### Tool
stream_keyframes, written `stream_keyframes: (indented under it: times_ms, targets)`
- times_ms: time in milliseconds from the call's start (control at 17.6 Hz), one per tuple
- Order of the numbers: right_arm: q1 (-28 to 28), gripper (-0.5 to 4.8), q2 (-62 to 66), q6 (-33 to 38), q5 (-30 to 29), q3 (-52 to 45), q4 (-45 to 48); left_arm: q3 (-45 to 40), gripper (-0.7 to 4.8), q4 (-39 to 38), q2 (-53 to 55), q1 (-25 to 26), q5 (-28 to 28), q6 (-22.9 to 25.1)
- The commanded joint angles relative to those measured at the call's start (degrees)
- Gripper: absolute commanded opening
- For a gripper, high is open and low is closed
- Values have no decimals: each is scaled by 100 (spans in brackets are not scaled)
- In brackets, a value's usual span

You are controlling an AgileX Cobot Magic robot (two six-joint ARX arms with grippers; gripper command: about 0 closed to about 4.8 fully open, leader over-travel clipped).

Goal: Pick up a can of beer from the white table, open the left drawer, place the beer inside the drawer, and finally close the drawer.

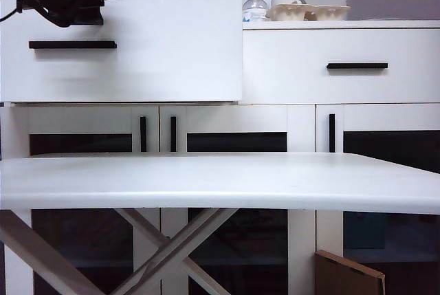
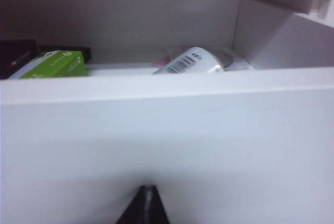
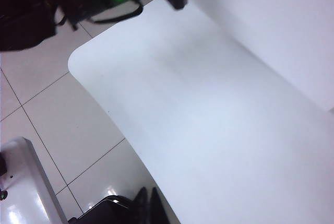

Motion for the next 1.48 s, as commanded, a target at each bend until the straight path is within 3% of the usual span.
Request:
stream_keyframes:
  times_ms: [57, 965, 1475]
  targets:
    - [11, -1, -35, -17, -13, 22, 39, 282, -6, 125, 254, 109, 13, 2]
    - [11, -1, -35, -13, -13, 22, -13, 2028, -6, 24, 1781, 168, 105, 4]
    - [11, -1, -35, -13, -13, 22, -26, 3624, -6, -254, 2887, 168, 120, 7]
